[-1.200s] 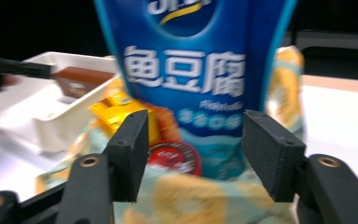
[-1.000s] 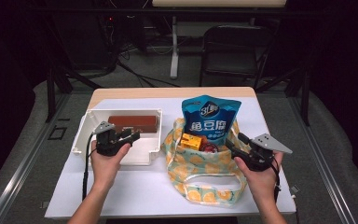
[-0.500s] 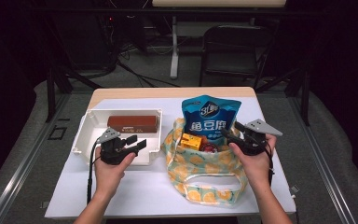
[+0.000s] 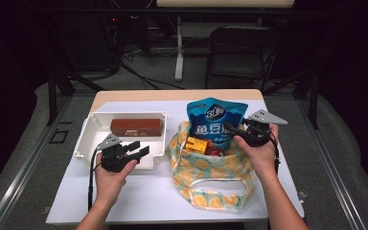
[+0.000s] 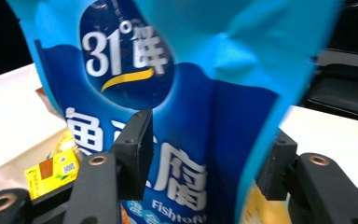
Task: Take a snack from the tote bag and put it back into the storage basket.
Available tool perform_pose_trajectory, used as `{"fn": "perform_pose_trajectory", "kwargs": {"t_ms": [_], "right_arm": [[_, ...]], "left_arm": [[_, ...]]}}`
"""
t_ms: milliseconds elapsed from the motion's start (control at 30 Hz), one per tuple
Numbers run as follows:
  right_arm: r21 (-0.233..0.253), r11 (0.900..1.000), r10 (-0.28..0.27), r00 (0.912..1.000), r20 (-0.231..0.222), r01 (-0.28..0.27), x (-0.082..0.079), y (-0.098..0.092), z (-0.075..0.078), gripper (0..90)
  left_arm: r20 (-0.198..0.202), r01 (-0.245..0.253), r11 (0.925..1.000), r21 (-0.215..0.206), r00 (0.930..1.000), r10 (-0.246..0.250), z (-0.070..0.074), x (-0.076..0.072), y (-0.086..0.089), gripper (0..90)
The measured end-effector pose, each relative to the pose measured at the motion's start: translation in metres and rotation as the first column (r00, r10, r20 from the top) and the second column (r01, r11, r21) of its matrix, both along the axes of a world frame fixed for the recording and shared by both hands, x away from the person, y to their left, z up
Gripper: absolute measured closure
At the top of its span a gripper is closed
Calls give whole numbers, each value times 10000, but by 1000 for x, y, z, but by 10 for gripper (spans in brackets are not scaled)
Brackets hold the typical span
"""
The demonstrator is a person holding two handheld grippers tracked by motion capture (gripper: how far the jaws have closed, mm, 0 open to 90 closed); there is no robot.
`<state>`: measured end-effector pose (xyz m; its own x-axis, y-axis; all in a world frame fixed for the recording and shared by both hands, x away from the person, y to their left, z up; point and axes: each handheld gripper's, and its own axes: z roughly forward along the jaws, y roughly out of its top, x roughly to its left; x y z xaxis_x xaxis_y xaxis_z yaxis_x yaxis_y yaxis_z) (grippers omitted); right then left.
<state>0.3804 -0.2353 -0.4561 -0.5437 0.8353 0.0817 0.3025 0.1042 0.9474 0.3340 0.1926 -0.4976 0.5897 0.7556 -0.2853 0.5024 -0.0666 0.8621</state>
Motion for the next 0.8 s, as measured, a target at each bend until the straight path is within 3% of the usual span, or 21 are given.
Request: {"fn": "perform_pose_trajectory", "kwargs": {"t_ms": [200,333,600,667,733,800], "right_arm": [[47,9994,349,9994,-74,-348,7,3,-1,516],[-19,9970,777,9963,-360,-778,8,9,-4,541],[-128,9950,988,9941,-452,-994,12,15,-7,586],[-302,9946,981,9944,-406,-994,12,17,-7,643],[-380,9934,1066,9937,-334,-1079,11,19,-7,789],[-465,9916,1193,9923,-327,-1207,9,20,-7,855]], "left_arm": [[-14,23,10000,85,10000,-23,0,-1,0,496],[38,144,9997,210,9999,-144,0,-1,-3,496],[23,276,9993,266,9996,-277,0,-1,-5,497],[19,267,9992,281,9996,-268,0,-1,-5,498],[15,269,9992,296,9996,-269,0,-1,-5,498],[28,258,9992,289,9997,-259,0,-1,-6,499]]}}
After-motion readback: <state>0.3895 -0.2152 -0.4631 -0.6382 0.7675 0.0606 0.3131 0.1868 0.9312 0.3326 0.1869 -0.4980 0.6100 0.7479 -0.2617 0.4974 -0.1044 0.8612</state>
